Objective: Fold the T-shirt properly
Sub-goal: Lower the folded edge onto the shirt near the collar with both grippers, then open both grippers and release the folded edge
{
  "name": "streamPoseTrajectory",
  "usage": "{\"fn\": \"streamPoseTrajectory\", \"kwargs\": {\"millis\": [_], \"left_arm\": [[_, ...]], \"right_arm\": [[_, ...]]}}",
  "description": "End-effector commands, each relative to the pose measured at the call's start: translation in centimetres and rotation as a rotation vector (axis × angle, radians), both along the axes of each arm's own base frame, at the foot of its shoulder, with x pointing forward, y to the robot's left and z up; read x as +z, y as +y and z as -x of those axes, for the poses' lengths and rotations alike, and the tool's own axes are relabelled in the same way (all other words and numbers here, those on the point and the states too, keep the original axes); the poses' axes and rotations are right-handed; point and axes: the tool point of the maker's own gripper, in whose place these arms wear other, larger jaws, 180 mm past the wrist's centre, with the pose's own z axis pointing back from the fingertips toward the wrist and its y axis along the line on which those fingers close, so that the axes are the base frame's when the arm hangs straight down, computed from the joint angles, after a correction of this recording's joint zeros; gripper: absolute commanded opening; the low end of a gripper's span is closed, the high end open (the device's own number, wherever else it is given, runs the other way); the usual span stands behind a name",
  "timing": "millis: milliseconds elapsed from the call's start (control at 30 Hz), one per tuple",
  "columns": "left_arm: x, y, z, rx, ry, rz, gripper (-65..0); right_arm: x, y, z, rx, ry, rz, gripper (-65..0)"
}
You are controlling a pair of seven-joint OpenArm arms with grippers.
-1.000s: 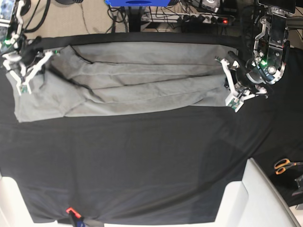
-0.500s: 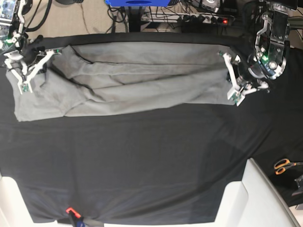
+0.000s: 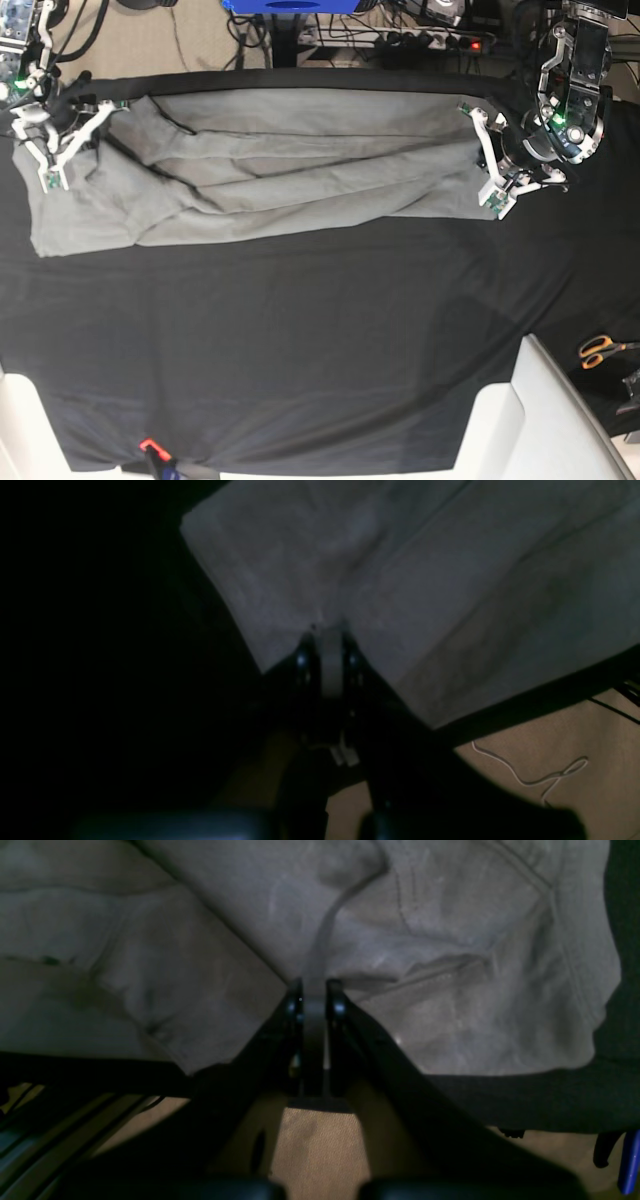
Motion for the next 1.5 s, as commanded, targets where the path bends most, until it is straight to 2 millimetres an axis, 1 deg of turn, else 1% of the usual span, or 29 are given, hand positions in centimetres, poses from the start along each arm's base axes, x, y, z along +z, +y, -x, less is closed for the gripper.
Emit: {"fn": "streamPoseTrajectory", "kwargs": {"millis": [0, 233, 333, 400, 533, 567, 600, 667, 700, 800, 867, 933, 1000, 1033, 1067, 1100, 1167, 1233, 1267, 1333, 1400, 1433, 1467], "left_arm": [[0.9, 0.3, -0.9, -0.006, -0.034, -0.007, -65.0], [0.7, 0.1, -0.6, -0.01, -0.027, -0.006, -65.0], [0.7, 0.2, -0.6, -0.01, -0.026, -0.007, -65.0], [0.7, 0.2, -0.6, -0.009, -0.024, -0.007, -65.0], [0.8, 0.5, -0.6, -0.001, -0.025, -0.012, -65.0], [0.8, 0.5, -0.6, 0.001, -0.025, -0.013, -65.0], [0.7, 0.5, -0.6, 0.002, -0.024, -0.013, -65.0], [0.6, 0.5, -0.1, 0.002, -0.017, -0.012, -65.0], [0.9, 0.4, -0.3, -0.002, -0.027, -0.01, -61.9], [1.6, 0.0, -0.5, -0.012, -0.047, -0.009, -41.3], [3.1, 1.1, -1.4, 0.026, -0.099, -0.019, -25.0], [4.5, 2.0, -2.2, 0.058, -0.145, -0.021, -12.0], [6.7, 2.7, -3.2, 0.086, -0.217, -0.024, -1.3], [8.0, 3.0, -3.7, 0.105, -0.26, -0.024, 0.0], [9.2, 3.2, -4.1, 0.127, -0.3, -0.016, 0.0], [9.9, 3.3, -4.3, 0.144, -0.325, 0.003, 0.0], [10.6, 4.7, -4.0, 0.207, -0.335, 0.06, 0.0], [10.1, 5.9, -3.0, 0.28, -0.305, 0.136, 0.0], [9.6, 6.3, -2.4, 0.307, -0.284, 0.191, 0.0], [7.8, 7.2, -1.0, 0.348, -0.243, 0.311, 0.0], [5.2, 8.2, 0.7, 0.4, -0.187, 0.426, 0.0], [3.5, 9.0, 1.7, 0.473, -0.153, 0.474, 0.0], [2.3, 9.5, 2.5, 0.52, -0.126, 0.5, 0.0]], "right_arm": [[0.6, -0.5, -0.3, 0.0, -0.024, 0.012, -65.0], [0.5, -0.5, -0.1, -0.001, -0.016, 0.012, -65.0], [0.4, -0.5, 0.0, -0.001, -0.014, 0.011, -63.9], [0.5, -0.8, 0.1, -0.017, -0.016, 0.012, -59.1], [0.8, -2.3, 0.8, -0.098, -0.004, 0.019, -44.4], [0.9, -2.9, 0.9, -0.118, -0.006, 0.024, -41.7], [1.0, -3.2, 1.0, -0.127, -0.007, 0.028, -39.6], [1.1, -3.7, 1.1, -0.141, -0.009, 0.034, -38.4], [1.1, -4.0, 1.2, -0.15, -0.012, 0.038, -38.1], [1.8, -5.3, 1.3, -0.184, -0.033, 0.056, -38.0], [2.8, -6.0, 0.9, -0.199, -0.063, 0.074, -38.0], [3.6, -6.3, 0.6, -0.2, -0.085, 0.086, -38.0], [4.2, -6.6, 0.4, -0.207, -0.101, 0.096, -38.0], [4.3, -6.8, 0.3, -0.211, -0.107, 0.097, -38.0], [4.4, -6.8, 0.2, -0.211, -0.11, 0.097, -38.1], [4.4, -6.7, 0.2, -0.212, -0.113, 0.095, -38.3], [4.4, -6.2, -0.1, -0.228, -0.143, 0.076, -38.4], [4.6, -6.5, 0.0, -0.262, -0.18, 0.07, -38.4], [4.8, -6.7, 0.0, -0.277, -0.201, 0.069, -38.4], [4.9, -6.7, 0.1, -0.286, -0.222, 0.067, -38.4], [4.8, -6.7, 0.1, -0.287, -0.222, 0.067, -38.4], [4.8, -6.7, 0.1, -0.287, -0.22, 0.067, -38.4], [4.8, -6.7, 0.1, -0.287, -0.22, 0.067, -38.4]]}}
